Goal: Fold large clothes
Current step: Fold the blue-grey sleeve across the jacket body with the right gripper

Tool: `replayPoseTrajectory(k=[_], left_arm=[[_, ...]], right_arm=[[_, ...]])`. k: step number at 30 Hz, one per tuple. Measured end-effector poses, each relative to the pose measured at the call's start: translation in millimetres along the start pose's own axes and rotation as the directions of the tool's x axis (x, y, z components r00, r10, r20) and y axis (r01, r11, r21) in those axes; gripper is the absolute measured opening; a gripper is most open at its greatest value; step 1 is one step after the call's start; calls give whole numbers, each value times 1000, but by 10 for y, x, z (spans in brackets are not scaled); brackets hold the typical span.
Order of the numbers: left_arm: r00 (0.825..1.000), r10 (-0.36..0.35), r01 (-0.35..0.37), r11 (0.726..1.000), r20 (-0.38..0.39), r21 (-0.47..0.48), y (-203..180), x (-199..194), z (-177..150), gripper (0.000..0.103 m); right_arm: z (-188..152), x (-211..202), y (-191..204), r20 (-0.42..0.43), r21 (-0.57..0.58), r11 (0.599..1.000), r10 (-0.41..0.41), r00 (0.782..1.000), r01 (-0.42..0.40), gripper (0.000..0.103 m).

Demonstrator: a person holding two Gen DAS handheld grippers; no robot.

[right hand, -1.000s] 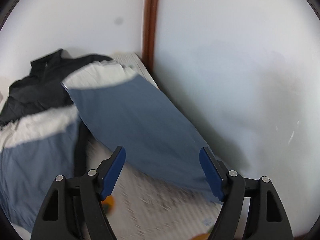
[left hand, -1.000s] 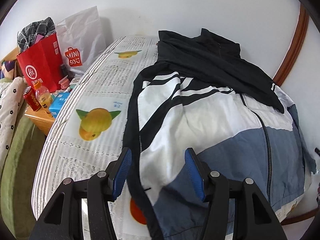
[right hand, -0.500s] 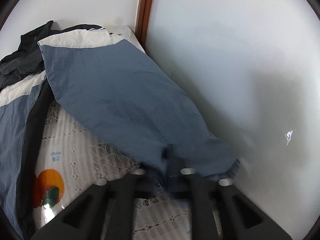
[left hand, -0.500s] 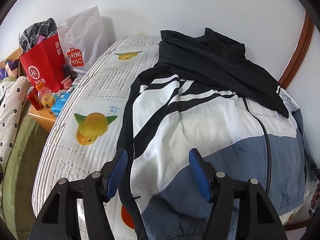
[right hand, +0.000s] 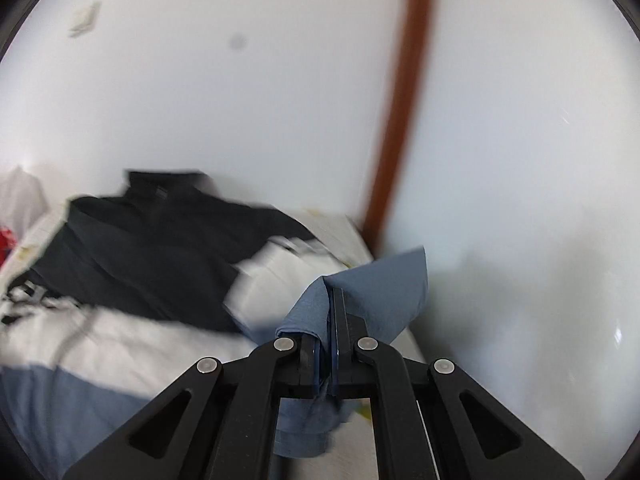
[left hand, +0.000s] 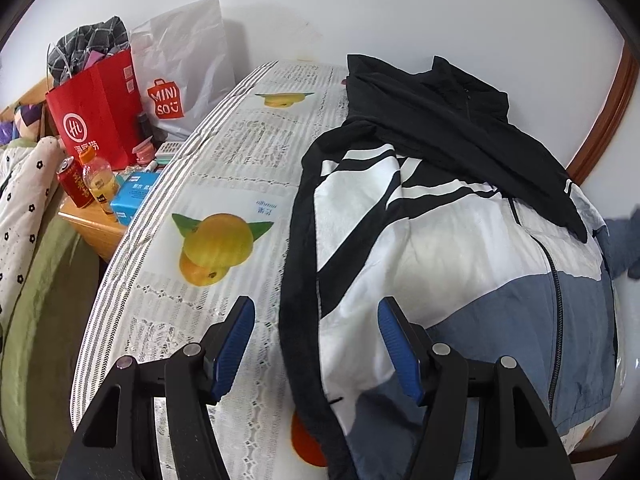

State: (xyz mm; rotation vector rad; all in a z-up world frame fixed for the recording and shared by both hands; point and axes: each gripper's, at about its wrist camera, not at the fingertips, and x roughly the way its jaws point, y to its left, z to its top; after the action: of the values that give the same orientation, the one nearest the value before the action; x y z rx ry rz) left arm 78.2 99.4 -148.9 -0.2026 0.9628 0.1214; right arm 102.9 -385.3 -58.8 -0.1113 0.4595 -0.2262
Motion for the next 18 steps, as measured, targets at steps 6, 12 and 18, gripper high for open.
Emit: replayPoseTrajectory(k=[6,12,18], left_arm=[[1000,-17,17,1000,5,21,105,19,0,63],[999,-39,39,999,-6,10,195,104,18,64],[998,-55,56,998,-11,19,225,184,28,64]], right_arm=[[425,173,918,32,-32,975,222,975,-221,3],[458,520,1750,-3,-44,936,350,937,-350,3],[525,775,2401,-20,-95,901,424,905,-424,4]])
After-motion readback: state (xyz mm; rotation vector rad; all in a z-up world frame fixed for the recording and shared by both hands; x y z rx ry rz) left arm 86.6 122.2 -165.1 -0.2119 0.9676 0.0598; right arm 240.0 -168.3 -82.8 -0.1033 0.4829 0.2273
